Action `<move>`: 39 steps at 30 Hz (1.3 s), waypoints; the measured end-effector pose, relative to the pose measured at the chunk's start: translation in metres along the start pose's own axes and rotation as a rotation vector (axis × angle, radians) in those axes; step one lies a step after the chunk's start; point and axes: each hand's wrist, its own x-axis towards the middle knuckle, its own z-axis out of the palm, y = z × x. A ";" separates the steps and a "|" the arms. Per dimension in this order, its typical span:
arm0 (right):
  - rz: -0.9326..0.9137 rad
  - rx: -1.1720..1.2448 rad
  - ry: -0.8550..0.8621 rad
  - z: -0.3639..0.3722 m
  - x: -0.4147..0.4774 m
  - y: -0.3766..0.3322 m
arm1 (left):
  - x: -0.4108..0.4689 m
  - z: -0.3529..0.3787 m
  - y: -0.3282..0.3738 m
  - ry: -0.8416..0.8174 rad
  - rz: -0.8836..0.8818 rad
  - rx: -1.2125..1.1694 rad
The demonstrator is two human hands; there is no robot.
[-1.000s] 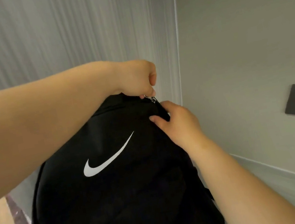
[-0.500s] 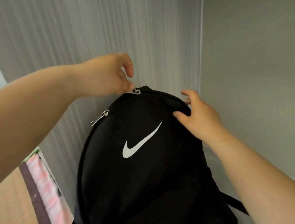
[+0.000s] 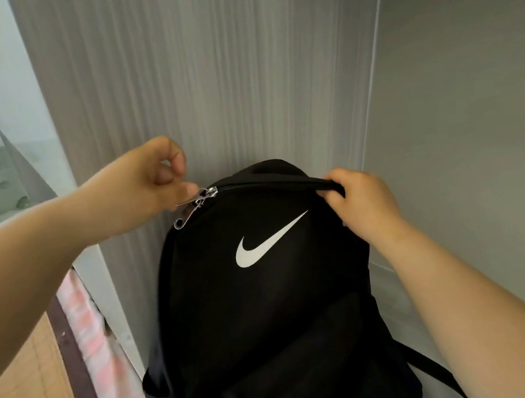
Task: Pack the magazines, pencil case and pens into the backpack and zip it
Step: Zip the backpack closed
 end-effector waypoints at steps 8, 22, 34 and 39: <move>0.107 0.046 -0.101 -0.007 -0.007 -0.001 | -0.005 0.015 -0.006 0.043 0.003 -0.240; -0.608 -0.296 -0.011 0.017 -0.024 -0.108 | -0.041 0.071 -0.038 0.412 -0.084 -0.159; -0.379 0.280 0.234 0.015 -0.023 -0.099 | -0.040 0.071 -0.035 0.432 -0.043 -0.201; -0.669 -0.026 0.407 0.012 -0.039 -0.059 | -0.042 0.073 -0.032 0.420 0.001 -0.222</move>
